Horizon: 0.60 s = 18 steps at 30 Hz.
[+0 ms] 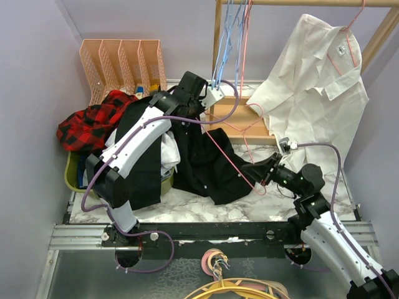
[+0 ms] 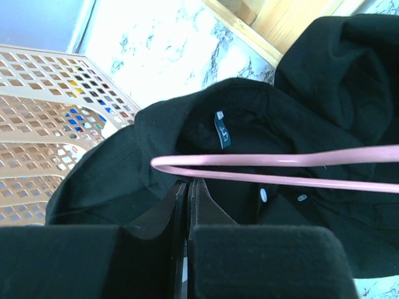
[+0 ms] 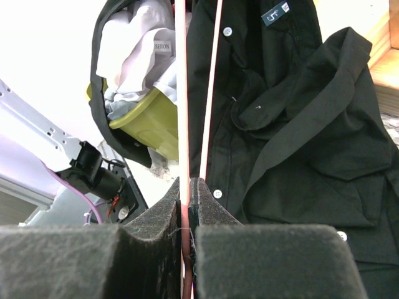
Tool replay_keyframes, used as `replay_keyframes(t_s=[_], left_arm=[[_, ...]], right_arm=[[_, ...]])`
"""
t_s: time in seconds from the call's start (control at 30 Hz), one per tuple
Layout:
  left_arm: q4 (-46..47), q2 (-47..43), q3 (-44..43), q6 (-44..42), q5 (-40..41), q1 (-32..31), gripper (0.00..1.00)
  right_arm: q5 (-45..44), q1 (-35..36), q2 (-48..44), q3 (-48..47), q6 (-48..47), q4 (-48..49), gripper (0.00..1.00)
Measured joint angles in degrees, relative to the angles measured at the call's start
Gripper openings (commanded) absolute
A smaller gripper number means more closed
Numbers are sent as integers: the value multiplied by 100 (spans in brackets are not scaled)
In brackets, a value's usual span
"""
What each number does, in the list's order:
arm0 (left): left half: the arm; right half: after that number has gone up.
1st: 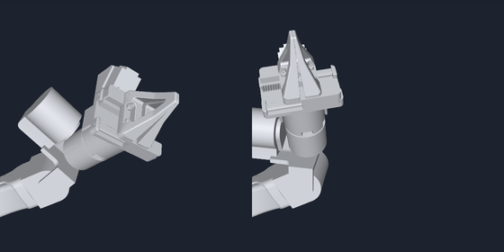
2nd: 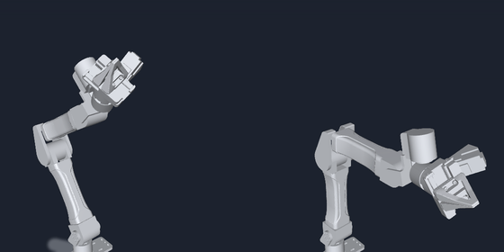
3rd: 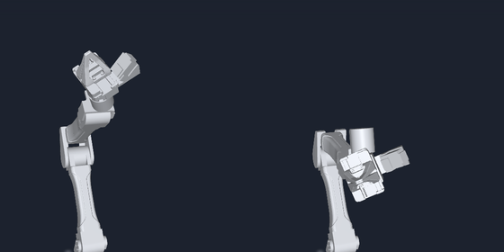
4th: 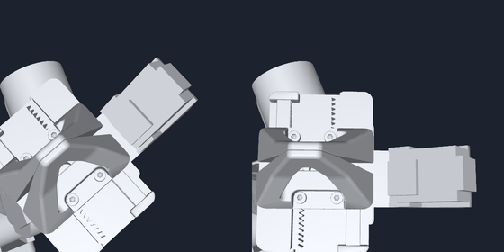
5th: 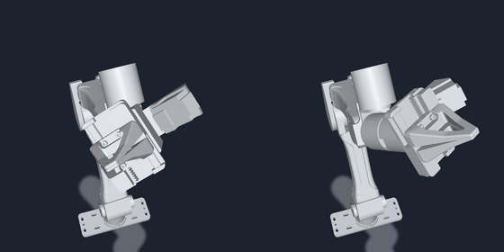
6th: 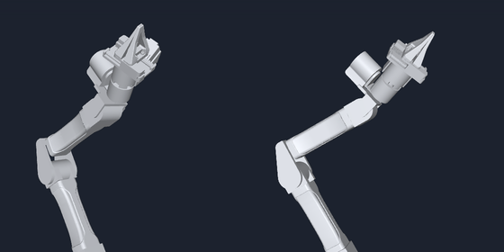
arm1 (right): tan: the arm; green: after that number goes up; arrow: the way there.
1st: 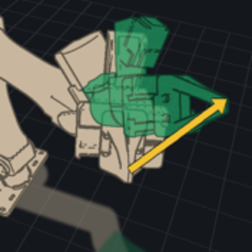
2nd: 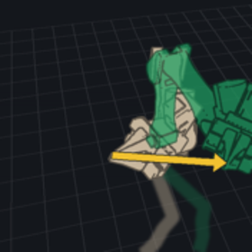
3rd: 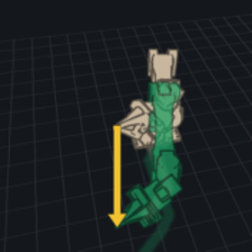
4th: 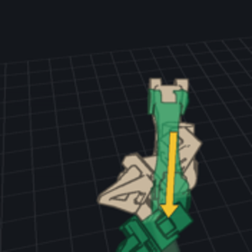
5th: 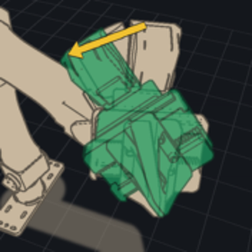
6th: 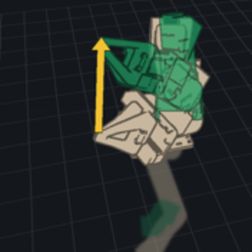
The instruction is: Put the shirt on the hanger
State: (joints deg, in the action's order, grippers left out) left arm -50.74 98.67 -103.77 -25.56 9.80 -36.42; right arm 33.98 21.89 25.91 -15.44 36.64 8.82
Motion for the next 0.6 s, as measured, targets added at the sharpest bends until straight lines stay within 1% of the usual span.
replay_keyframes(t_s=[0.17,0.3,0.4,0.5,0.6], left_arm=[[-142,-63,-208,22,-31,-17,1],[-57,-245,-125,-4,254,-35,1],[186,-396,120,-59,616,-46,1],[426,-424,350,-90,911,-42,1],[509,-411,461,-83,1019,-39,0]], right_arm=[[76,0,474,20,90,573,1],[160,0,568,20,109,752,1],[192,0,472,17,107,699,1],[197,0,170,20,94,356,1],[195,0,-203,20,61,-24,1]])
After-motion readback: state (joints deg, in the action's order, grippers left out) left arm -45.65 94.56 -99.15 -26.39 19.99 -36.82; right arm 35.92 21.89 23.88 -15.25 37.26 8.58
